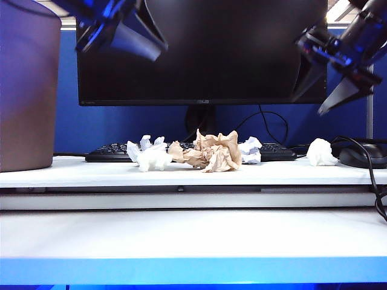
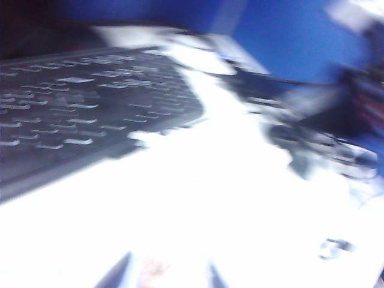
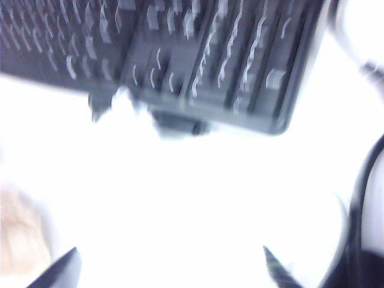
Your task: Pick up all paper balls from the table and place them in the pink trash can.
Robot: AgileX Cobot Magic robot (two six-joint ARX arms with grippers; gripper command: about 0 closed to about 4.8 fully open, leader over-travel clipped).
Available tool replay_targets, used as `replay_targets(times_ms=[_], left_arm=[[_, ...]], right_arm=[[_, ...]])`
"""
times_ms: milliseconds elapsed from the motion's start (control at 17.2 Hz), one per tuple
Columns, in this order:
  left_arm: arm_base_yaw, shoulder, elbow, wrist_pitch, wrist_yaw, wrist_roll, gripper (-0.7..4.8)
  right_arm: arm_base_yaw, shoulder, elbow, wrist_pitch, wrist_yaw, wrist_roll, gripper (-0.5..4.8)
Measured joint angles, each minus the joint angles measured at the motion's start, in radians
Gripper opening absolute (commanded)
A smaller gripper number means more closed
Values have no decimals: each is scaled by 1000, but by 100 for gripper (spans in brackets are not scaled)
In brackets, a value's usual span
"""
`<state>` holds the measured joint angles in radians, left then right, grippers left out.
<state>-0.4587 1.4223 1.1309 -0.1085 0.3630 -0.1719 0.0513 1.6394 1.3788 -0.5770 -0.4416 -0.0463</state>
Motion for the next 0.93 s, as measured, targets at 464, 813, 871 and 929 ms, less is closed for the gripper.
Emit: replay_targets(times_ms=[464,813,871,929], left_arm=[[-6,78,-2,-129,-61,50,350],[-6,124,-1,-137,-111,64,350],[-6,132,-2,-137,-113,64,350],[-6,147,-2,-140,-114,64,350]], right_arm=[[39,48,-58,-70,0,-62,479],[37,48,-121,-39,0,-63,479],[37,49,-122,-38,0,-63,476],[37,50,-122,-24,0,-63,458]])
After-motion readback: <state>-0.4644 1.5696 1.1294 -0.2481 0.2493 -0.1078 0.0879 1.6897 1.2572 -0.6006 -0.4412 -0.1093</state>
